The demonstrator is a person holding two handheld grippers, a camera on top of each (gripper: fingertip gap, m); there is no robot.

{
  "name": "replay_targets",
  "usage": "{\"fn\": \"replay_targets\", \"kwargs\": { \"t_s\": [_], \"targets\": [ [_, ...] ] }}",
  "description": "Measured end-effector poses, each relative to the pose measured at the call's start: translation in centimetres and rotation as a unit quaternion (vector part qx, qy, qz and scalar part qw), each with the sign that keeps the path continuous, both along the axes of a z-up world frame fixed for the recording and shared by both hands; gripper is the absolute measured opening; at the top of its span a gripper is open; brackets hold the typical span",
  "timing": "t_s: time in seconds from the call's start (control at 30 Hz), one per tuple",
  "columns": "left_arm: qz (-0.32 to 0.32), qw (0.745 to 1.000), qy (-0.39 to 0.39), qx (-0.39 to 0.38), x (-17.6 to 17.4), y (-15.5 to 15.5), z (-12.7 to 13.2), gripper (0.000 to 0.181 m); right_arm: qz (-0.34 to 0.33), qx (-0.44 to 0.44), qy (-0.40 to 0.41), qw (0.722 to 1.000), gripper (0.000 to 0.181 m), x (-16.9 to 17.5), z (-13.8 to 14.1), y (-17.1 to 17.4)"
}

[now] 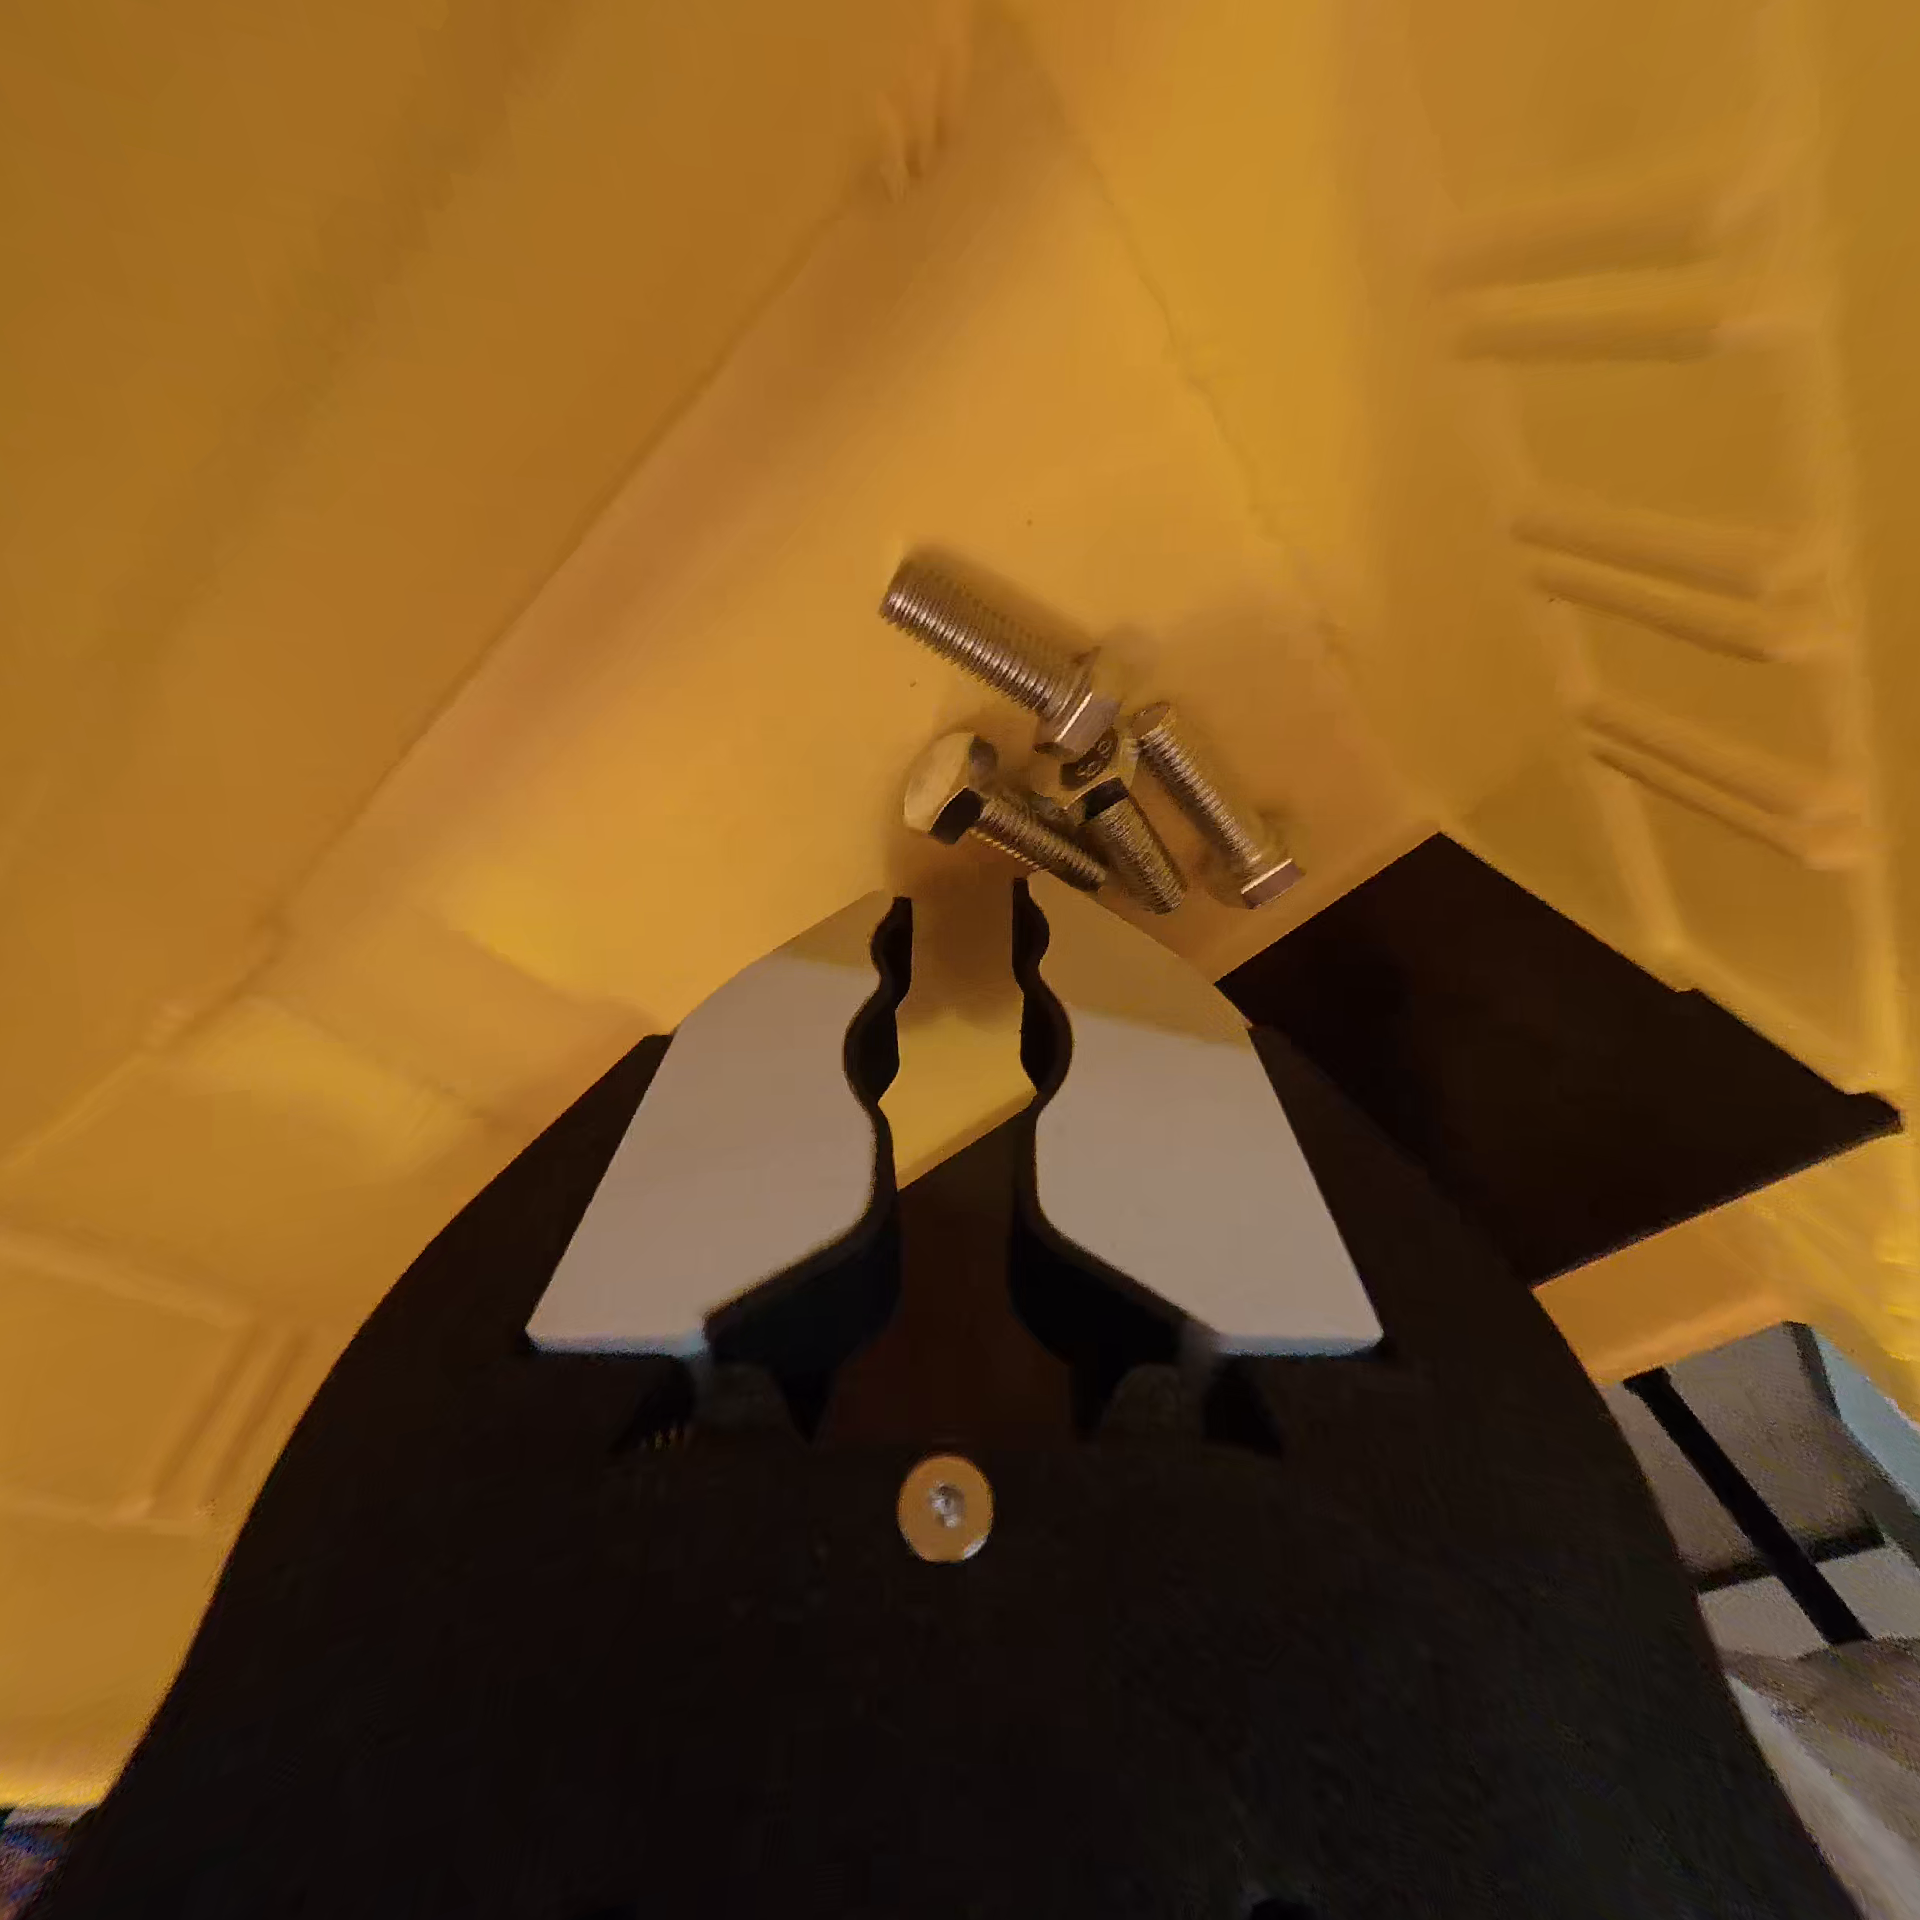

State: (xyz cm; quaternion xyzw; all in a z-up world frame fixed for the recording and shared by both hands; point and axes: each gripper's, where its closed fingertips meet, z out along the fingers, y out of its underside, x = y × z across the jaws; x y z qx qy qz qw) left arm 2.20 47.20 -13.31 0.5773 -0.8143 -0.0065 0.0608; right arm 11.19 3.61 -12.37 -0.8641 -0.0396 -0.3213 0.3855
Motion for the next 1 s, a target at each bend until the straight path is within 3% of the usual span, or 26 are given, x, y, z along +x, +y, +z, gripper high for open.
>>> {"fn": "replay_targets", "kwargs": {
  "t_s": [0.17, 0.4, 0.73, 0.87, 1.0],
  "targets": [
    [0.031, 0.999, -0.014, -0.026, 0.8, 0.1, 0.6, 0.025, 0.007, -0.001, -0.01, 1.0, 0.0, -0.1, 0.1, 0.0],
    [0.151, 0.983, -0.055, -0.093, 2.7, -0.3, 0.1, 0.022, 0.011, -0.002, -0.027, 1.0, 0.0, -0.1, 0.1, 0.1],
    [0.16, 0.981, -0.089, -0.066, 2.6, 0.7, -0.1, 0.017, 0.012, -0.004, -0.045, 0.999, 0.0, 0.0, 0.2, 0.2],
    [0.196, 0.962, -0.173, -0.082, 3.5, 1.5, 3.3, 0.016, 0.013, -0.004, -0.053, 0.999, 0.0, 0.0, 0.2, 0.2],
    [0.221, 0.926, -0.291, -0.094, 4.0, 1.9, 9.4, 0.016, 0.017, -0.005, -0.061, 0.998, 0.0, -0.1, 0.3, 0.2]
  ]
}}
